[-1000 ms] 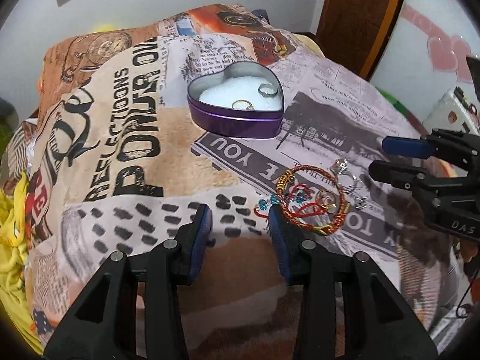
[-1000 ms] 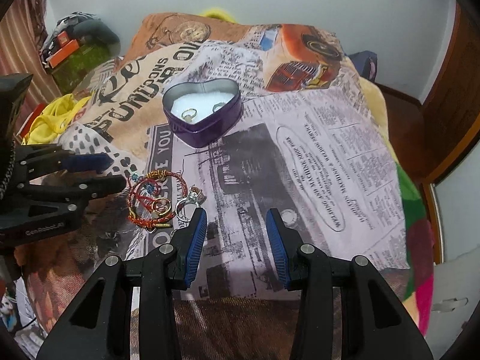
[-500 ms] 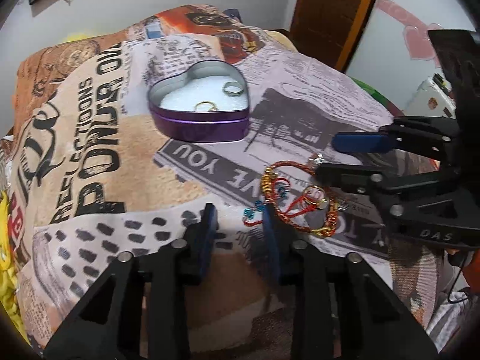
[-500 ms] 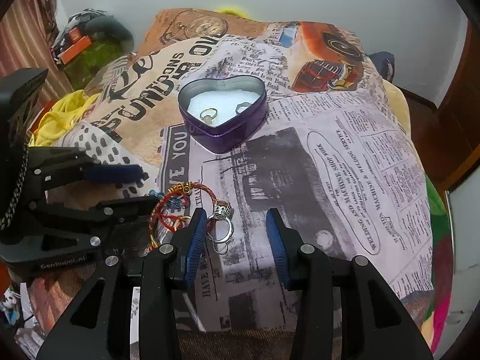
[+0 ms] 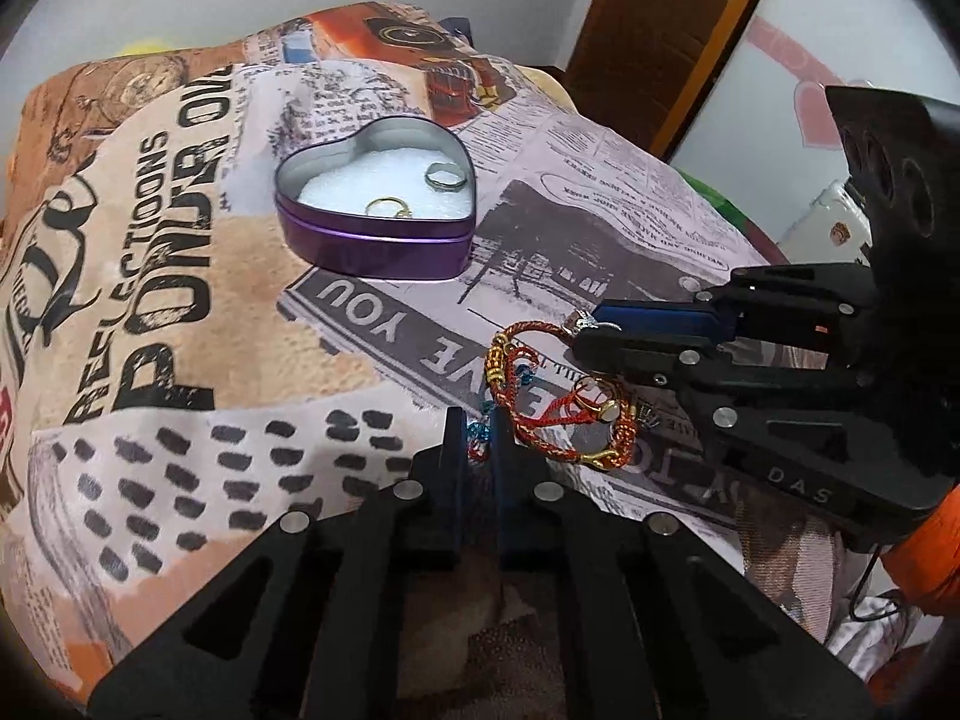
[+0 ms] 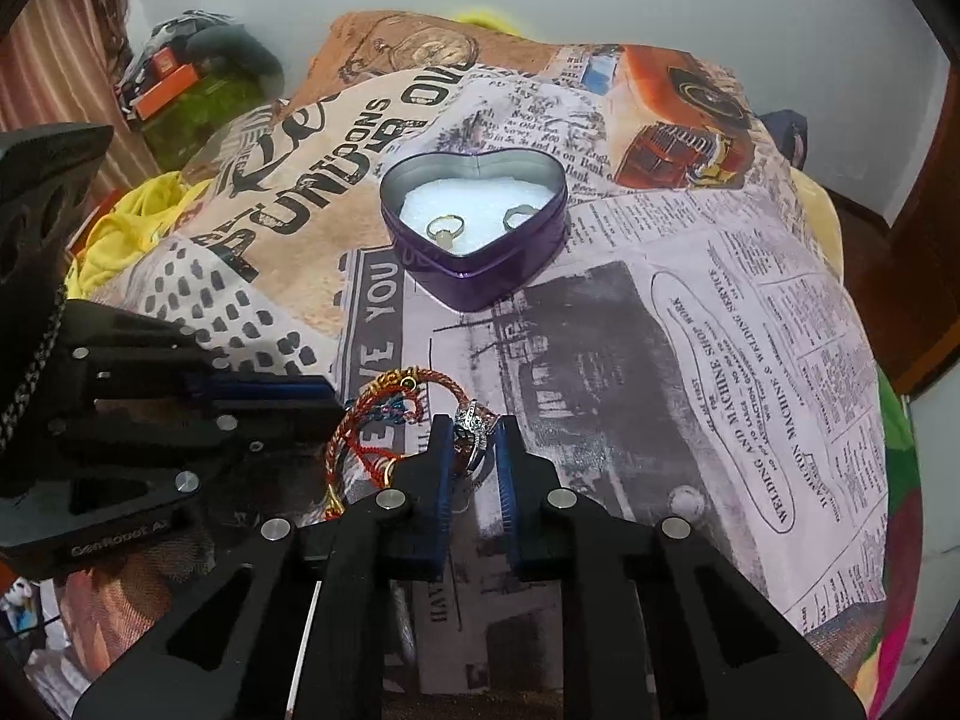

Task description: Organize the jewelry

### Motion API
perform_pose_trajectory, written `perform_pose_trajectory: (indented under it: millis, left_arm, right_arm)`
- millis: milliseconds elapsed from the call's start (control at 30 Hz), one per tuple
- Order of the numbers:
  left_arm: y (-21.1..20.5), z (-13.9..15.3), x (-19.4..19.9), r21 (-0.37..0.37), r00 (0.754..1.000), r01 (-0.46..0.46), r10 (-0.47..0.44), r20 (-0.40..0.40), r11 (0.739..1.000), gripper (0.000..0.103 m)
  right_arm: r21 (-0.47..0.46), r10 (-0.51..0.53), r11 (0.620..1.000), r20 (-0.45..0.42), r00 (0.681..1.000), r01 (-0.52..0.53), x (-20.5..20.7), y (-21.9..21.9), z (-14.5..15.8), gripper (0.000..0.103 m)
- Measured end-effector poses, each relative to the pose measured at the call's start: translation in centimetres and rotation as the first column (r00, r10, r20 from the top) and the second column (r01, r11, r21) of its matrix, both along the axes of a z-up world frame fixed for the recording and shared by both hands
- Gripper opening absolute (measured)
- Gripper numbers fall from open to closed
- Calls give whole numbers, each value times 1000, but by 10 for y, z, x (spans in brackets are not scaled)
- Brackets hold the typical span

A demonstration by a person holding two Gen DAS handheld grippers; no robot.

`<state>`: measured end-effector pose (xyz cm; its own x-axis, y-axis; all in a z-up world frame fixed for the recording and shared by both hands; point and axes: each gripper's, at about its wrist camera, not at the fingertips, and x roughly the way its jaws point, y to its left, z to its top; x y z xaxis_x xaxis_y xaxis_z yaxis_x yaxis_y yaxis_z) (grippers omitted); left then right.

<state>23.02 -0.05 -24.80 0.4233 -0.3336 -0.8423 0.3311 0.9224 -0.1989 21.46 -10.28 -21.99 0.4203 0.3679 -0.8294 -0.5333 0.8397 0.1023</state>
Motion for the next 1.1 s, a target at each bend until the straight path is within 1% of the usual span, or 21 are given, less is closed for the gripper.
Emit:
perform_pose_trajectory:
  millis: [133,300,533,833,1100]
  left_arm:
    - [7,10,-9,-3,999,-44,45,24,999,5]
    - [12,26,-17,7,996,-69,68,65,998,5]
    - [16,61,-32,-3,986,-88,88,141,996,5]
    - [21,105,-47,-23,966,-112,114,231,993,5]
    - [27,129,-45,-38,947,-137,143,286,990,5]
  right_arm:
    - [9,-8,1000,4,1000,8,-3,-3,5,11]
    - [20,-24,1000,26,999,23,-8,-8,17,11]
    - [34,-48,998,77,996,46,-18,-15,42,11]
    - [52,-66,997,140,988,59,-32,-18,71,11]
    - [63,-87,995,190,978,76,-32,-19,90,11]
